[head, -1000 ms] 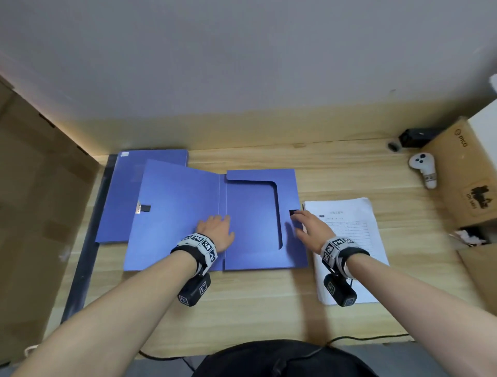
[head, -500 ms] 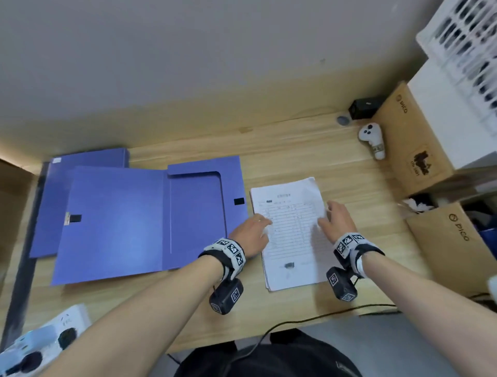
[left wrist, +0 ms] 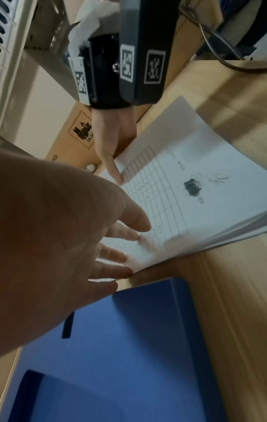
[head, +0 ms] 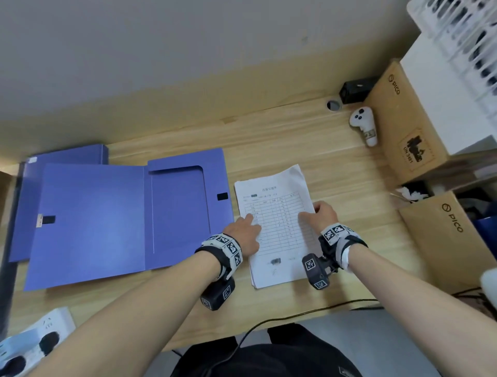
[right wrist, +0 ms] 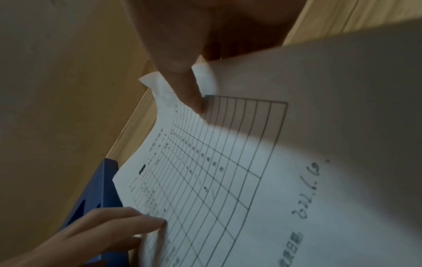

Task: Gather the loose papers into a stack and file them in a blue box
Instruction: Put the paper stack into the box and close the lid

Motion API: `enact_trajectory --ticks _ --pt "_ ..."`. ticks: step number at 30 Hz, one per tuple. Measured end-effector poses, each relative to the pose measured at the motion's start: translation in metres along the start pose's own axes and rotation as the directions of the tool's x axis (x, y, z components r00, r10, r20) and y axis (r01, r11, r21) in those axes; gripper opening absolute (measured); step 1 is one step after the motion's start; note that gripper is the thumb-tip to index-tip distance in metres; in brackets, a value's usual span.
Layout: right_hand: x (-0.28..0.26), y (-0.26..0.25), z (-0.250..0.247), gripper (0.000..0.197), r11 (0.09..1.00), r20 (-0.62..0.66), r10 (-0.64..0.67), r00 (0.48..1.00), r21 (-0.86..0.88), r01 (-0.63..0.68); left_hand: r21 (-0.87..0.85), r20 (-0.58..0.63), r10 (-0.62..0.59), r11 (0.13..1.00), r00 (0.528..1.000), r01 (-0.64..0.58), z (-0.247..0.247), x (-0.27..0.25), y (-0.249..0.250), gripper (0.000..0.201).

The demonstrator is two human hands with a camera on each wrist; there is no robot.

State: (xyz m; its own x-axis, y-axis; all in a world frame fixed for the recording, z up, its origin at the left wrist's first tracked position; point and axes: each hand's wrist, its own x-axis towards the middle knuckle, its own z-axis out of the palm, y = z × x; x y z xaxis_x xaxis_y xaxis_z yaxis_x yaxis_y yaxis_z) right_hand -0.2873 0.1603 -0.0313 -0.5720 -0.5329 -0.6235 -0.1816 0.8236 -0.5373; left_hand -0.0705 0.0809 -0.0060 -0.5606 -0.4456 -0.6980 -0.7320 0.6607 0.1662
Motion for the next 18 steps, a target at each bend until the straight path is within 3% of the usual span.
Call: enact_trajectory --ticks 4,9,18 --pt "-0.005 0.000 -0.001 0.046 0.995 -0.004 0.002 1.000 0.101 -0.001 0.011 0.015 -0.002 1.000 1.000 0.001 -0.002 0.000 0.002 0.033" --pt "-0.005 -0.002 -0.004 0.024 0.993 0.126 0.016 0.992 0.112 -0.030 0.007 0.032 0.004 1.000 0.999 -0.004 -0.006 0.001 0.001 0.030" --pt "-0.017 -0.006 -0.002 0.025 0.988 0.117 -0.120 0.986 0.108 0.108 -0.062 0.107 0.013 0.998 0.994 -0.007 -0.009 -0.002 -0.003 0.034"
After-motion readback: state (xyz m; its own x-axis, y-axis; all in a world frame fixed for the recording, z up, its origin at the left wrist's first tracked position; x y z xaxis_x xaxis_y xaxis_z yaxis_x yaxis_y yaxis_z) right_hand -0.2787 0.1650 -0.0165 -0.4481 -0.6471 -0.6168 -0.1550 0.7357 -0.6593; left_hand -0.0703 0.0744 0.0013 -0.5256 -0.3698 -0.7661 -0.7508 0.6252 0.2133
